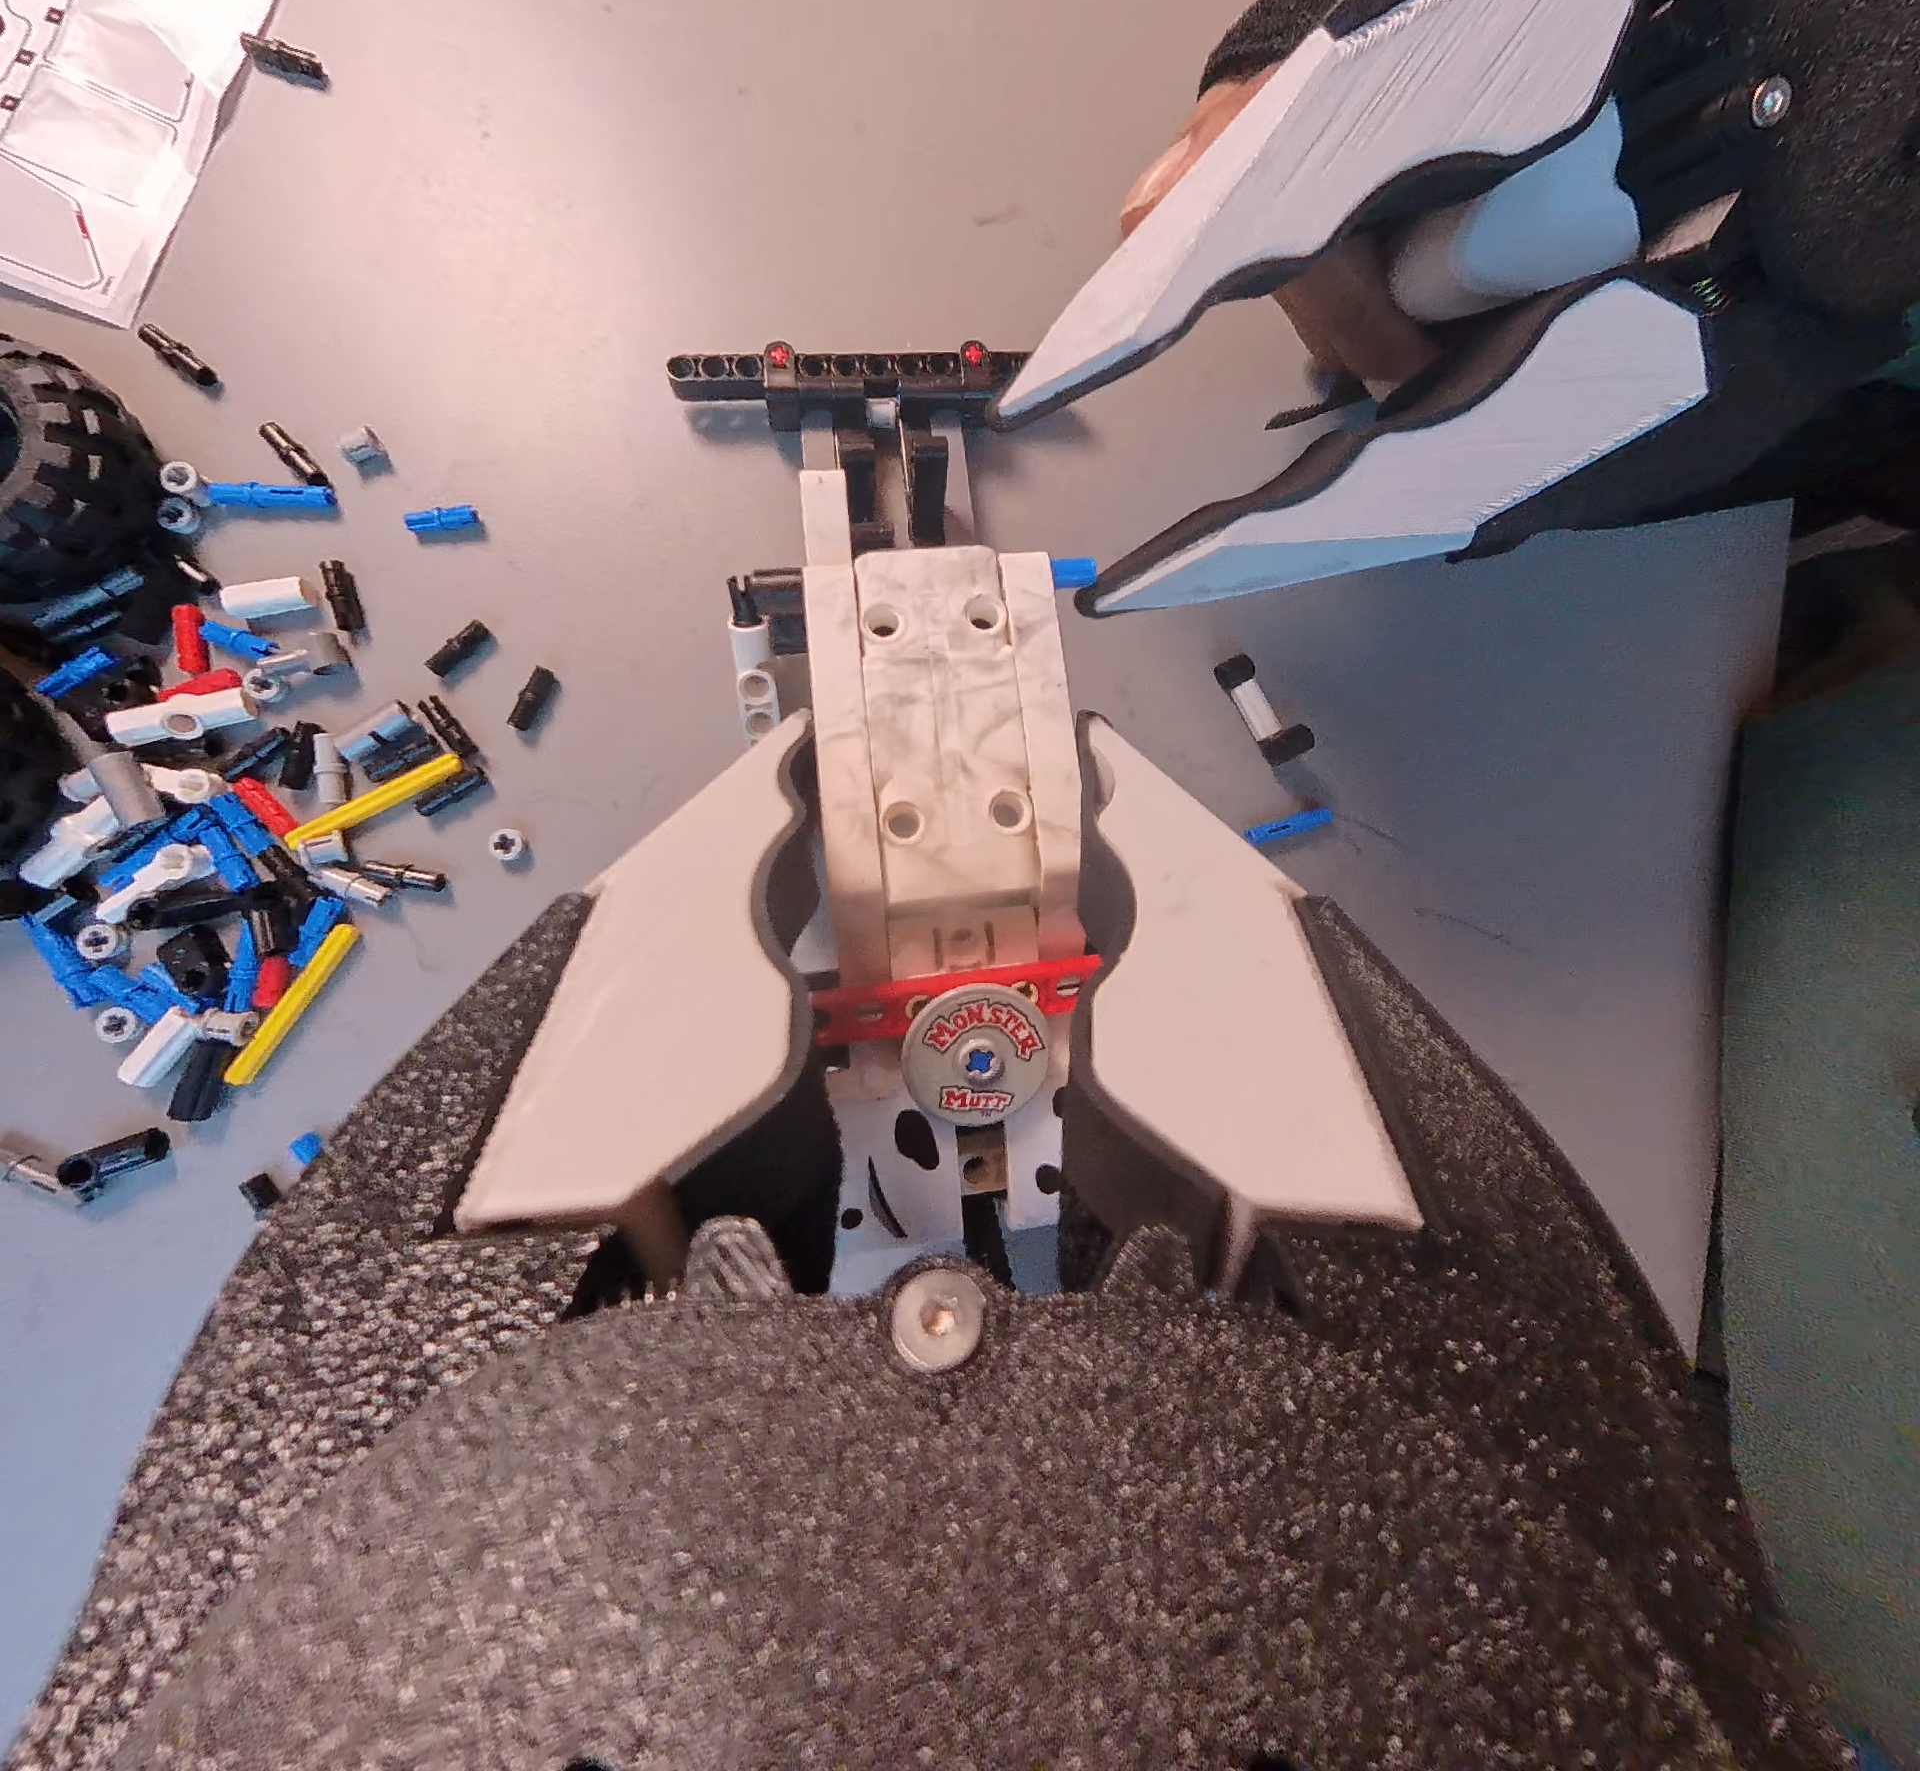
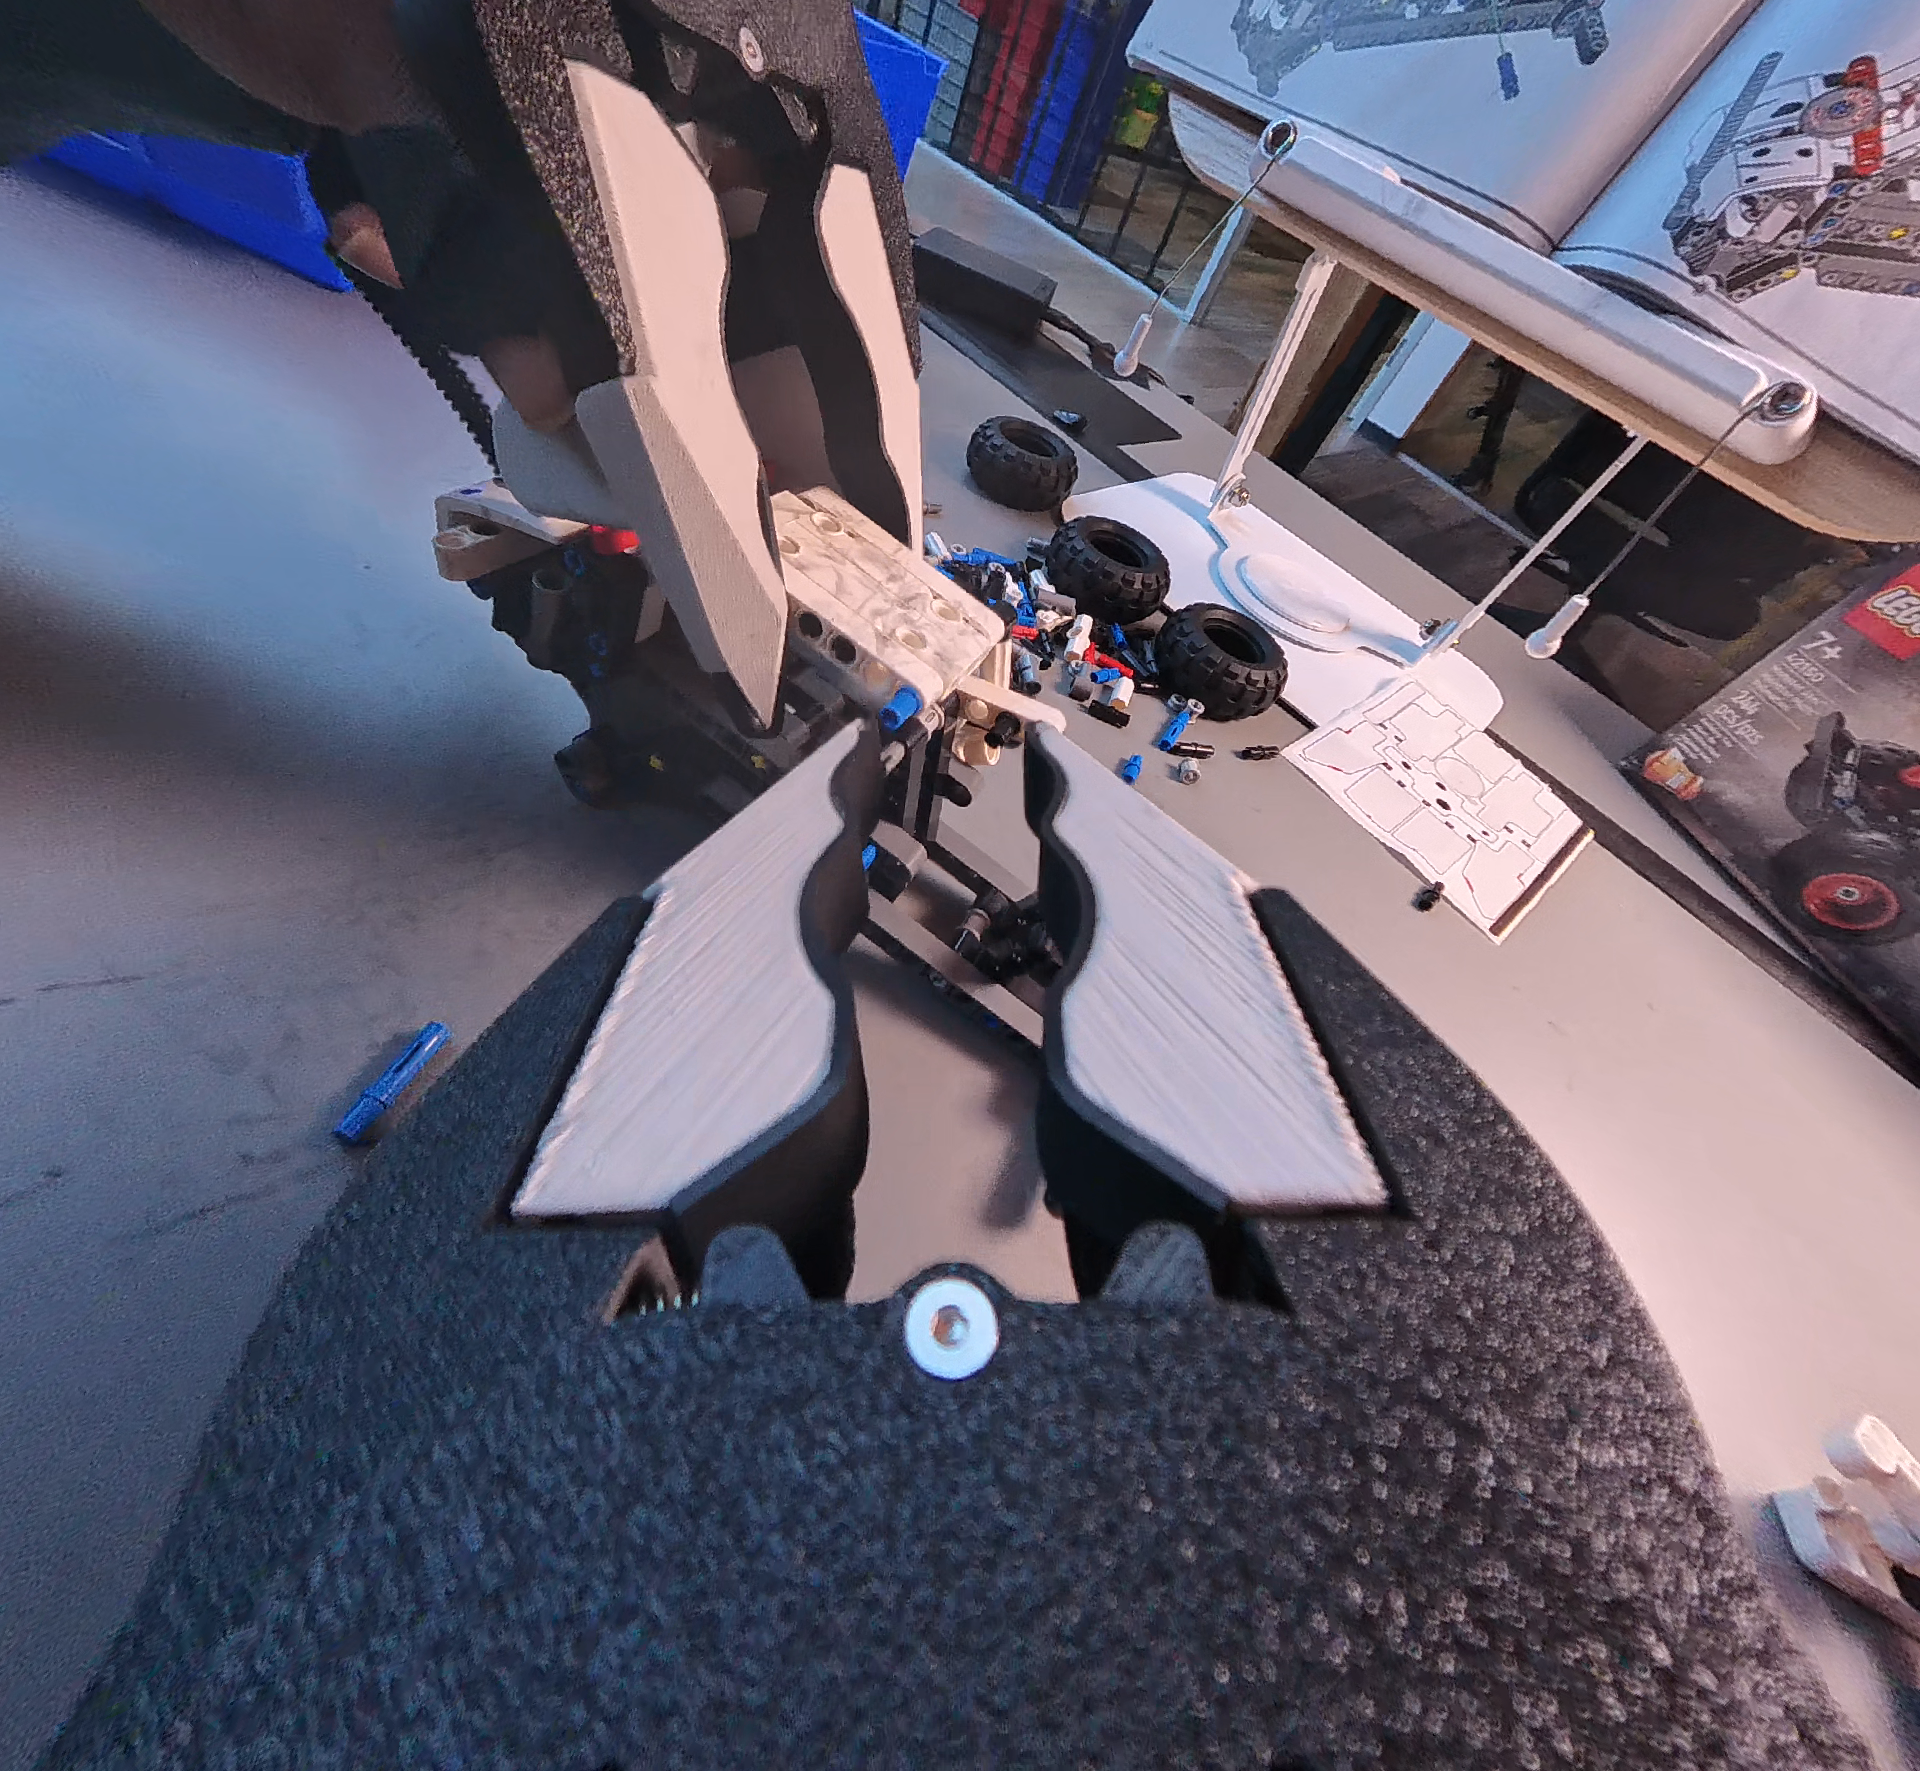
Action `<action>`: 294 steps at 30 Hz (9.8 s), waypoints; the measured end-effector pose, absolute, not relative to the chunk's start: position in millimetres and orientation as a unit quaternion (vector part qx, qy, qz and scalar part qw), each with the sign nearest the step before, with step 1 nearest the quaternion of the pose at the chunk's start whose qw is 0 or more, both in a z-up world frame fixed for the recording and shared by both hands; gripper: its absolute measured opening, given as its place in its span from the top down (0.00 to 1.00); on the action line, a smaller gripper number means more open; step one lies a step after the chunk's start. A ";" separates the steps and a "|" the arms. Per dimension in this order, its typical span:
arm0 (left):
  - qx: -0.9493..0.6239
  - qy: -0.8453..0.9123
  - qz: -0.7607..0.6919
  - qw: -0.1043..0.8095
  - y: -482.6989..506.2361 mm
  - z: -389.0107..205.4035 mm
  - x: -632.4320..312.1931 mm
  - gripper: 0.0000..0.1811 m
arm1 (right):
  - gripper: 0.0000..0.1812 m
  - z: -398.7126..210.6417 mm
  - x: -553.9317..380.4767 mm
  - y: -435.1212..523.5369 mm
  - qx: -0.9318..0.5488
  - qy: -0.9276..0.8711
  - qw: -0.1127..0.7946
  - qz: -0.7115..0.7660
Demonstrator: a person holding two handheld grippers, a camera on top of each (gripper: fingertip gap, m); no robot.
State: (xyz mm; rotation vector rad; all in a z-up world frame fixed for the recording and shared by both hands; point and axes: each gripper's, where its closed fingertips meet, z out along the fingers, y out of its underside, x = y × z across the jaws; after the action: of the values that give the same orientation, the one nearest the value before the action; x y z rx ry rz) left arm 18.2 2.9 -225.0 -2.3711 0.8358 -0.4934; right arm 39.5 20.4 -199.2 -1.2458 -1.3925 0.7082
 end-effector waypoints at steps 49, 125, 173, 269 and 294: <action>-0.850 0.341 -0.246 0.318 0.4 -204.0 27.8 0.73 | 0.96 -223.8 50.7 -1.7 -0.485 -0.680 0.468 0.288; -0.676 0.300 -0.316 0.594 8.5 -95.9 42.3 0.91 | 0.96 -83.0 43.4 12.2 -0.426 -0.409 0.320 0.741; -0.649 0.264 -0.316 0.640 -2.3 -54.7 -21.1 0.91 | 0.96 -206.0 89.6 101.8 -0.558 -0.693 0.404 0.213; -0.769 0.371 -0.280 0.438 -1.4 -172.4 7.4 0.53 | 0.80 -276.5 235.3 233.4 -0.739 -0.589 0.268 0.189; -0.825 0.427 -0.226 0.293 -27.5 -224.3 7.6 0.60 | 0.78 -188.0 144.4 66.9 -0.525 -0.713 0.340 0.318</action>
State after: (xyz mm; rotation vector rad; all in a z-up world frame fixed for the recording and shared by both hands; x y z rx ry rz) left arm 7.6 -27.5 -224.3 -2.1979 1.1373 -0.6029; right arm 144.4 66.9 -188.0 -1.3663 -1.8558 0.8274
